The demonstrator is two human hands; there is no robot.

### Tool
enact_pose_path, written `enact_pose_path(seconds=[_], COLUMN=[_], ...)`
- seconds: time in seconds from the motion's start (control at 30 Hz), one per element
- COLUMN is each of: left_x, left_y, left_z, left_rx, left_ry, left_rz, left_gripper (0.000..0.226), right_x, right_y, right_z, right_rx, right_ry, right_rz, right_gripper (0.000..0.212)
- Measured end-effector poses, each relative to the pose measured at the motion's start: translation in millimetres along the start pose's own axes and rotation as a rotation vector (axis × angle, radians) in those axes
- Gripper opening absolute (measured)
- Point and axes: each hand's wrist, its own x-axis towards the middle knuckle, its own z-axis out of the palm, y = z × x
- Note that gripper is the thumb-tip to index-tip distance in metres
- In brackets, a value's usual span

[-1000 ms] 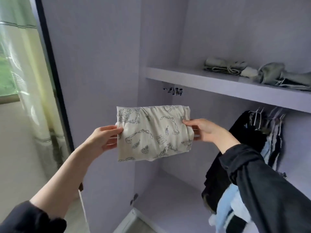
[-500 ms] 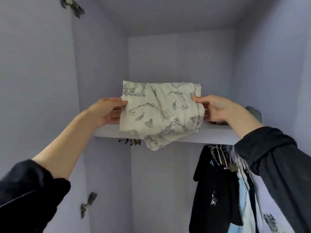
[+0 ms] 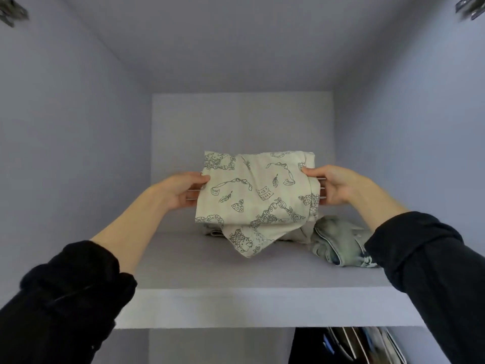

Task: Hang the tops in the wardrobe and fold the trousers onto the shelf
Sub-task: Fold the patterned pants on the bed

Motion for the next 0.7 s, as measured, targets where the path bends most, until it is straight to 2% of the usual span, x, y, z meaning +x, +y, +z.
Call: enact_pose_path(seconds=[0.17, 0.27, 0.33, 0.43, 0.5, 0.57, 0.6, 0.67, 0.7], left_x=[65.8, 80.5, 81.6, 75.6, 76.1, 78.6, 77.5, 69.5, 65.4], left_y=[-25.8, -49.1, -62.4, -76.1, -76.2, -69.0, -64.3, -57.3, -58.1], left_z=[15.0, 10.0, -0.1, -8.3, -4.9, 4.0, 10.0, 24.4, 32.2], left_rx=[-0.04, -0.02, 0.118, 0.453, 0.7, 0.939, 1.023, 1.114, 1.144], left_ry=[0.018, -0.029, -0.085, -0.131, -0.106, -0.087, -0.13, -0.374, -0.533], left_rz=[-0.033, -0.156, -0.29, -0.43, -0.379, -0.185, -0.07, 0.054, 0.043], left_gripper=[0.008, 0.005, 0.004, 0.004, 0.009, 0.012, 0.02, 0.042, 0.052], right_x=[57.6, 73.1, 76.6, 77.4, 79.8, 82.5, 80.4, 69.4, 62.5], right_y=[3.6, 17.8, 31.2, 54.2, 64.2, 65.1, 61.9, 54.9, 53.3], right_z=[-13.2, -13.8, -8.8, 7.5, 17.2, 24.9, 28.3, 36.1, 40.2], right_rx=[-0.041, -0.1, -0.178, -0.384, -0.66, -0.86, -0.904, -0.929, -0.975], right_ry=[0.024, 0.007, -0.022, -0.007, 0.061, 0.119, 0.115, -0.039, -0.174], right_rz=[-0.068, -0.017, 0.08, 0.17, 0.121, -0.022, -0.114, -0.196, -0.157], right_gripper=[0.01, 0.011, 0.013, 0.016, 0.022, 0.027, 0.026, 0.018, 0.018])
